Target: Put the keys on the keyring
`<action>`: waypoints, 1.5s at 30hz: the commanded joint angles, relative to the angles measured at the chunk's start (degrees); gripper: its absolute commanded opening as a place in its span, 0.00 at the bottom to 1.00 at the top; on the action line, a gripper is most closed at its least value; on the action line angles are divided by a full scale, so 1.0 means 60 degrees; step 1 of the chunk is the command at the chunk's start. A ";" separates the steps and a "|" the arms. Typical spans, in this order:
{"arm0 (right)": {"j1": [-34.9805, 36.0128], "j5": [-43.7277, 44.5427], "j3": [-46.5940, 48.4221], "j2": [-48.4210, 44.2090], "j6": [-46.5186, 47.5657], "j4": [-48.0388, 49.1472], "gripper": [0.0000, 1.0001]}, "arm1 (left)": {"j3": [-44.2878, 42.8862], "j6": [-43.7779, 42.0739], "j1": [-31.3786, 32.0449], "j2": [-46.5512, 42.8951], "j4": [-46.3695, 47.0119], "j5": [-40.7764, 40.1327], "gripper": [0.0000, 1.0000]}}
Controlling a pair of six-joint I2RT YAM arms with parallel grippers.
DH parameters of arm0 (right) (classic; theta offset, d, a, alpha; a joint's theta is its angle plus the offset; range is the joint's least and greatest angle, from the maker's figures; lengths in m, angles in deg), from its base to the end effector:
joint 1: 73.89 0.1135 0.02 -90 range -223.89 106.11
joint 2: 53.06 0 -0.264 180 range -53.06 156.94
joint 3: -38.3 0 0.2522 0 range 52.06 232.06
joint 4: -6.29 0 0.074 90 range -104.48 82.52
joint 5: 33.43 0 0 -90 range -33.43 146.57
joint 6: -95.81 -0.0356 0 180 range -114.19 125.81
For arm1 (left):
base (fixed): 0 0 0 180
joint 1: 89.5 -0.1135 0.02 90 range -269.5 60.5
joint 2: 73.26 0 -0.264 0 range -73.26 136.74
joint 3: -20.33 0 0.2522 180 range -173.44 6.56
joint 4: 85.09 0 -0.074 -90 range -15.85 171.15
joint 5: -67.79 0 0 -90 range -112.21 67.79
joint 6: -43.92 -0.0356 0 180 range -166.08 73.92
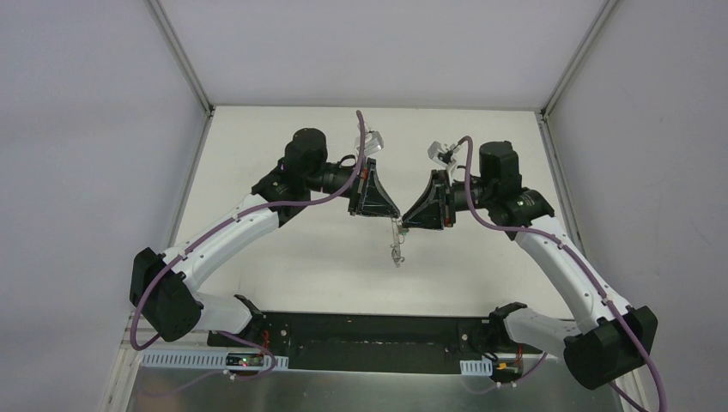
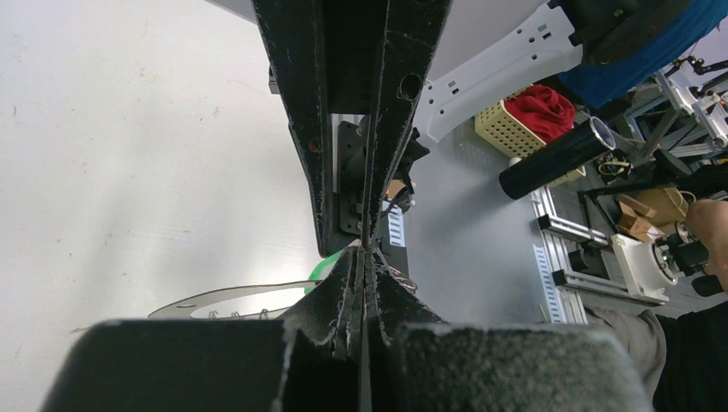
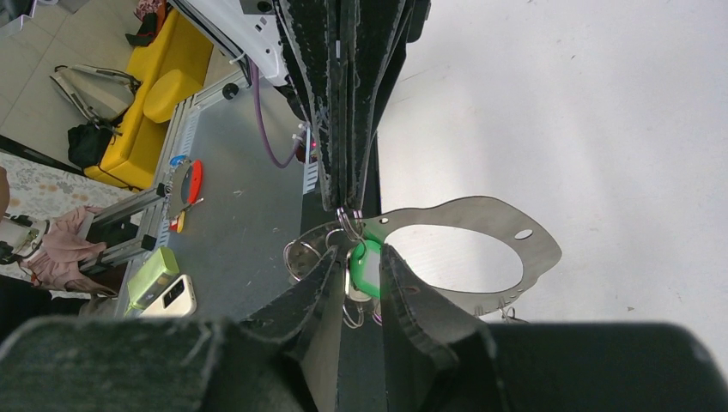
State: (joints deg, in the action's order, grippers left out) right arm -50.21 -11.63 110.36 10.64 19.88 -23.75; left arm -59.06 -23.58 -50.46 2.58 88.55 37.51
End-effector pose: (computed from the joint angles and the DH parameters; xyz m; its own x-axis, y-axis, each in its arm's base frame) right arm 0.2007 0.1241 0.3546 -0.0998 -0.1424 -0.9848 -0.9934 -0.0423 0.1068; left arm 0.2129 -0.2122 0.3806 -0.4131 0.0866 -0.9066 0.8978 -0.1283 -0.4213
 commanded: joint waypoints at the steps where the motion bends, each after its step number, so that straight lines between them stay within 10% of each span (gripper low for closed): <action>1: -0.0056 -0.0019 0.0524 -0.0191 0.0393 -0.0143 0.25 | 0.0020 0.0370 0.0069 -0.0069 0.0863 0.0341 0.00; 45: 0.0057 -0.0399 0.0229 -0.0026 -0.0266 0.0559 0.01 | 0.0083 0.1069 0.0069 0.0342 0.1585 0.0329 0.00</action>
State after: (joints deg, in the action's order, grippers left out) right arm -50.23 -12.03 111.67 11.03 18.43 -23.11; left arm -58.19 -18.13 -50.50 4.50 93.75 37.82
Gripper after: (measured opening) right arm 0.039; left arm 0.007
